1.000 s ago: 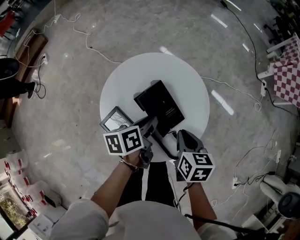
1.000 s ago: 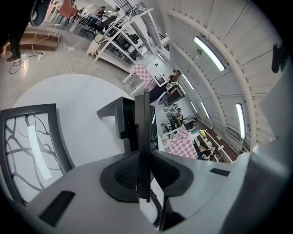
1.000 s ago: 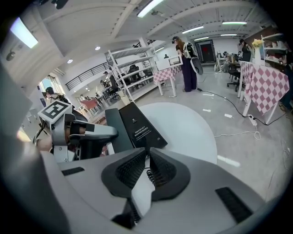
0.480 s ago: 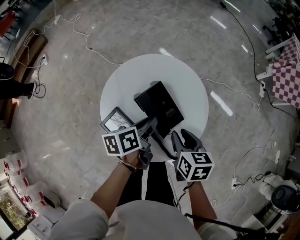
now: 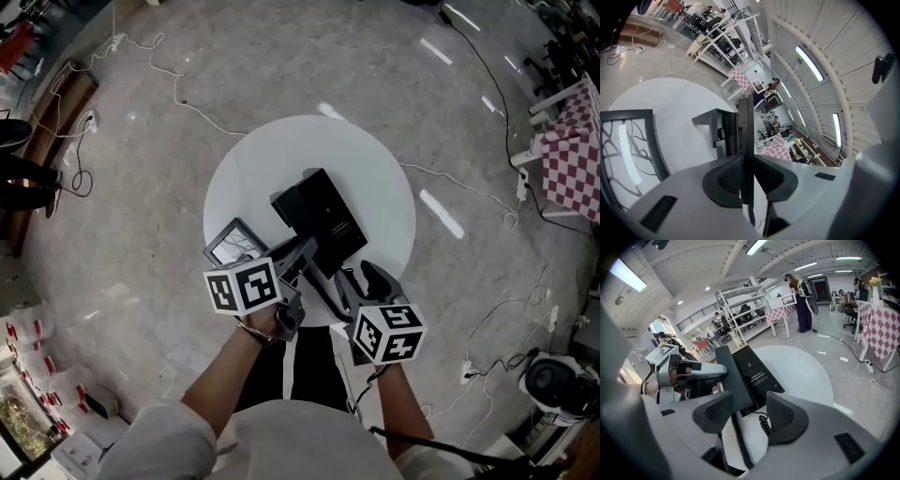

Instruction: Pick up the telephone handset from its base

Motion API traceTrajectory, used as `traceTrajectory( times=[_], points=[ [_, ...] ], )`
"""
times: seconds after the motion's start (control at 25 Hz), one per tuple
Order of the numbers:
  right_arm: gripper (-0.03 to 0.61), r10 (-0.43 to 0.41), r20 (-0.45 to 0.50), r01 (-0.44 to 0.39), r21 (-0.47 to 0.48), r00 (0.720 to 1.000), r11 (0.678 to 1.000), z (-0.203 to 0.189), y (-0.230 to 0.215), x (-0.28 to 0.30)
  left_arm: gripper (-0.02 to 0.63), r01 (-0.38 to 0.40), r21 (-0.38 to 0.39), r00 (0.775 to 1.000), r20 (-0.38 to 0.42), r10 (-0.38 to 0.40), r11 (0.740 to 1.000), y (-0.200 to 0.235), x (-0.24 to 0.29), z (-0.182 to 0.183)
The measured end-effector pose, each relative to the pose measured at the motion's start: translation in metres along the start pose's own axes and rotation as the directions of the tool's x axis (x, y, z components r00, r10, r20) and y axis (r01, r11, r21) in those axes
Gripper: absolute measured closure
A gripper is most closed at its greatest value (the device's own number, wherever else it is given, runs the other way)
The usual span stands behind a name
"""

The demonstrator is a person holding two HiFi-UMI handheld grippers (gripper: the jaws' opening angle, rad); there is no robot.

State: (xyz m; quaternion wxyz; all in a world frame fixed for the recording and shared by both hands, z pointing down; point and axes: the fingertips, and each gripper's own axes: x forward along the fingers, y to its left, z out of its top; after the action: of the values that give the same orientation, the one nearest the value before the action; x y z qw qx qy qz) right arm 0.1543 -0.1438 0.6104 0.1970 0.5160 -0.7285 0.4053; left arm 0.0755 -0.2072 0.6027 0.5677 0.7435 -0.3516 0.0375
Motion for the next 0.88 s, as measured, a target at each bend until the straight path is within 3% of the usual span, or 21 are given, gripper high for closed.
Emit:
traceTrajectory(
  times=[0.28,0.56,0.88],
  points=[
    [0.308,0.049,-0.001,-0.049,-0.023,0.999,0.999,0.009,0.015,0.001,0.535,0.018,0.008,1.0,0.0,-0.018,1.0,-0.006,-0.006,0.005],
    [0.284,0.115,-0.026,-0.117,-0.144,0.993,0.983,0.022,0.036,0.007,0.535,0.101,0.098,0.994,-0.048,-0.096,0.99,-0.035,-0.009,0.005],
    [0.278,0.13,-0.078,-0.146,-0.261,0.988,0.954,0.023,0.05,0.011,0.535,0.132,0.157,0.989,-0.08,-0.121,0.979,-0.048,-0.013,0.0]
  ],
)
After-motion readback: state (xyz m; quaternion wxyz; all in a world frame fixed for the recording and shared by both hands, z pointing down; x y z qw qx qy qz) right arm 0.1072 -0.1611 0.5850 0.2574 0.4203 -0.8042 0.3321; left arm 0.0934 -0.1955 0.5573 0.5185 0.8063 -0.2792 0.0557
